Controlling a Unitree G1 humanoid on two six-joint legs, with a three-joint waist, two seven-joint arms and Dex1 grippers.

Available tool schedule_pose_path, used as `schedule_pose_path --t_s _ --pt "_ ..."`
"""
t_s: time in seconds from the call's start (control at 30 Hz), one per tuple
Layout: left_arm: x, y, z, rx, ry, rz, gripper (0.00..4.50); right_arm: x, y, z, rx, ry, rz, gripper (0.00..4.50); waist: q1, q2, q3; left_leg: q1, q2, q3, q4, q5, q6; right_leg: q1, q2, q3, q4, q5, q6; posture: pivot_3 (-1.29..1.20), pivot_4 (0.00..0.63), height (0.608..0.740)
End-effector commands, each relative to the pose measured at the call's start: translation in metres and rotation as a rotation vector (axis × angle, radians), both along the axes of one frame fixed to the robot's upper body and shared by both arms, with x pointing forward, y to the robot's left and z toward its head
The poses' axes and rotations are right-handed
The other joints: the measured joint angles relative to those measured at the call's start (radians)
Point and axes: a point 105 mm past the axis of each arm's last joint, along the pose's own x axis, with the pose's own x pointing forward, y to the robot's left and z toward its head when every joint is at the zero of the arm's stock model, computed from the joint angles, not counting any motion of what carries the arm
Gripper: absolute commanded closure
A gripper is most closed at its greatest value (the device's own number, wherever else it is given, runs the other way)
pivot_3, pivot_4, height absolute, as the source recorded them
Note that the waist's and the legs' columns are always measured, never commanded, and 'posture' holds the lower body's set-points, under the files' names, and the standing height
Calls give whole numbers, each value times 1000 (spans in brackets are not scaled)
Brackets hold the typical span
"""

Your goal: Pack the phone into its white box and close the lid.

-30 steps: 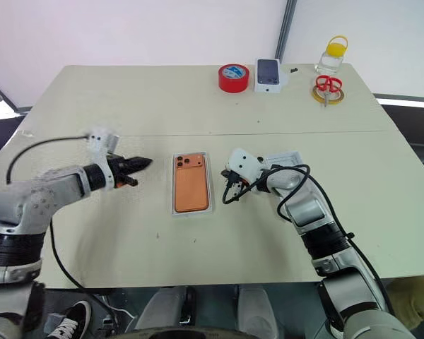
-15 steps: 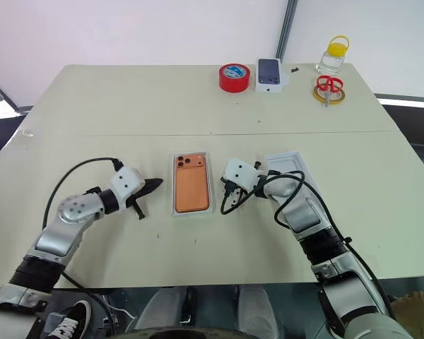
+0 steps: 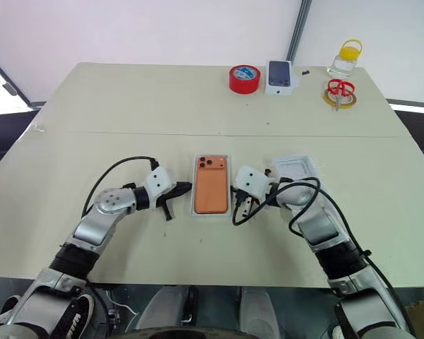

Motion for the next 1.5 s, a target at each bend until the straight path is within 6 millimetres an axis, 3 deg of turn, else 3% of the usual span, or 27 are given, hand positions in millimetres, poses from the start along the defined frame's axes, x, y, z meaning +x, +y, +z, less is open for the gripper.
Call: schedule_pose_path --t_s 0.03,0.43,0.57,0.77,0.87,1.13,1.27,1.5 --pt "-17 -43 -4 -11 23 -157 4459 -6 -7 8 -1 -19 -4 4500 4 0 0 0 0 0 0 0 0 0 0 0 0 0 0 0 150 740" --pt "-11 -84 -9 -13 -10 -253 4459 -18 -72 1 -110 4 -150 4500 12 0 0 1 -1 -1 3 0 3 5 -2 -1 -1 -4 0 0 150 740" --pt "-9 -89 -7 -15 -21 -278 4459 -18 -77 1 -108 19 -159 4500 12 0 0 1 -1 -1 8 -2 6 7 -2 -2 -1 -4 0 0 150 740" --pt "-6 -72 -9 10 -27 -296 4459 -14 -81 4 -136 -1 -162 4500 3 0 0 1 -1 -1 13 -5 11 10 -3 -2 -1 -5 1 0 150 740" --pt "9 -52 -8 32 -37 -224 4459 -20 -84 3 -157 24 -138 4500 1 0 0 1 -1 -1 13 -6 12 9 -3 -2 -1 -5 2 0 150 740" --pt "25 -25 7 10 -77 -128 4459 -16 -94 25 -157 -12 -154 4500 -3 1 0 0 1 -1 13 -6 12 7 -1 -2 0 -5 2 0 150 740" --pt "27 -12 11 -11 -75 -93 4459 3 -95 41 -83 -105 -221 4500 -7 1 1 -3 1 0 13 -6 12 4 -1 -1 0 -5 2 0 150 740" --pt "24 -3 15 -26 -79 -72 4459 32 -93 33 -113 -176 -254 4500 -3 2 1 -10 1 -1 14 -6 12 -3 0 -1 1 -2 4 0 150 740"
